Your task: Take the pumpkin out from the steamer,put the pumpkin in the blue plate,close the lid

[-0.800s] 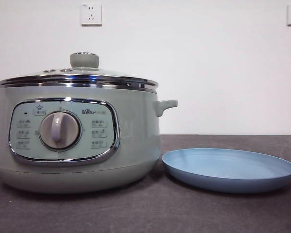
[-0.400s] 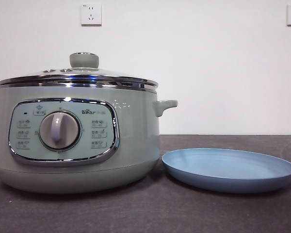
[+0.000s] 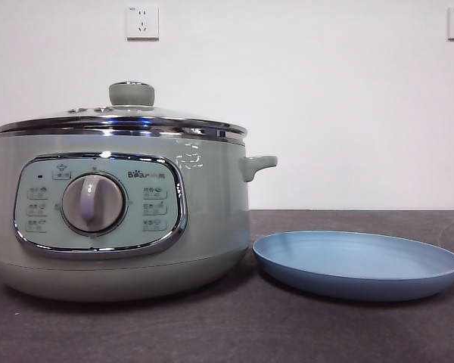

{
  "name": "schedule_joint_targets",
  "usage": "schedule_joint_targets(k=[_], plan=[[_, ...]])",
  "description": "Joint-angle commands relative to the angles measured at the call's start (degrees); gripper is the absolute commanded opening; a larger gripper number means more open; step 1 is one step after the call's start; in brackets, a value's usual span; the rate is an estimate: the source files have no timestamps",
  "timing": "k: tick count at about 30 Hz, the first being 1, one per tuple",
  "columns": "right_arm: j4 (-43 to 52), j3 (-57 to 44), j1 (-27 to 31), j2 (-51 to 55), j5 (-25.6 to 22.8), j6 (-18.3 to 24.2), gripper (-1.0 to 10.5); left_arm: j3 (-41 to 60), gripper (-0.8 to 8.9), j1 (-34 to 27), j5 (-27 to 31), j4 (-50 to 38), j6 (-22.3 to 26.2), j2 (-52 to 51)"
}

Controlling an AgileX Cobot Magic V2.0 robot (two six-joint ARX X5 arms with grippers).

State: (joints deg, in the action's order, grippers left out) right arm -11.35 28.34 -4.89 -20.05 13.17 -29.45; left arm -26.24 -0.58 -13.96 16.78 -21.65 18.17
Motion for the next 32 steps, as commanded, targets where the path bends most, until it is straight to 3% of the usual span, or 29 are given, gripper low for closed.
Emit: schedule_joint_targets(k=[1,5,9,11,14,15,17,19,20,32], plan=[[-2.95,5.01,-0.09,-5.01,0.59,6.8,0.0,-4.98,-0.06,0.15,-1.79,1.97,6.16,5.79],[-8.09,12.37,-0.09,-12.41,3.93,15.17,0.0,-12.04,-0.06,0.17,-5.73,5.22,11.17,13.09],[-12.52,19.21,-0.09,-19.21,6.99,20.79,0.1,-18.86,-0.05,0.26,-9.38,8.85,14.21,19.45],[-14.93,22.56,-0.09,-22.6,8.37,22.93,0.9,-21.92,-0.04,0.28,-11.91,10.56,14.49,22.45],[-17.05,25.97,-0.11,-26.71,8.15,23.08,3.6,-24.98,0.12,0.28,-15.21,12.22,14.45,25.7],[-17.64,26.71,-0.11,-27.76,7.89,23.08,4.6,-25.68,0.59,0.33,-15.93,12.72,14.43,26.56],[-18.23,27.34,-0.11,-29.22,7.91,23.1,5.7,-26.27,2.66,0.68,-16.13,13.0,14.38,27.43],[-18.45,27.34,-0.11,-30.03,7.89,23.1,5.7,-26.32,4.57,1.2,-16.09,13.03,14.36,27.91],[-18.6,27.34,-0.11,-30.21,7.91,23.1,5.7,-26.32,4.71,1.44,-16.04,13.14,14.34,27.96],[-19.39,27.34,-0.13,-30.21,7.93,22.4,5.7,-29.53,4.68,8.2,-13.25,12.79,14.27,32.59]])
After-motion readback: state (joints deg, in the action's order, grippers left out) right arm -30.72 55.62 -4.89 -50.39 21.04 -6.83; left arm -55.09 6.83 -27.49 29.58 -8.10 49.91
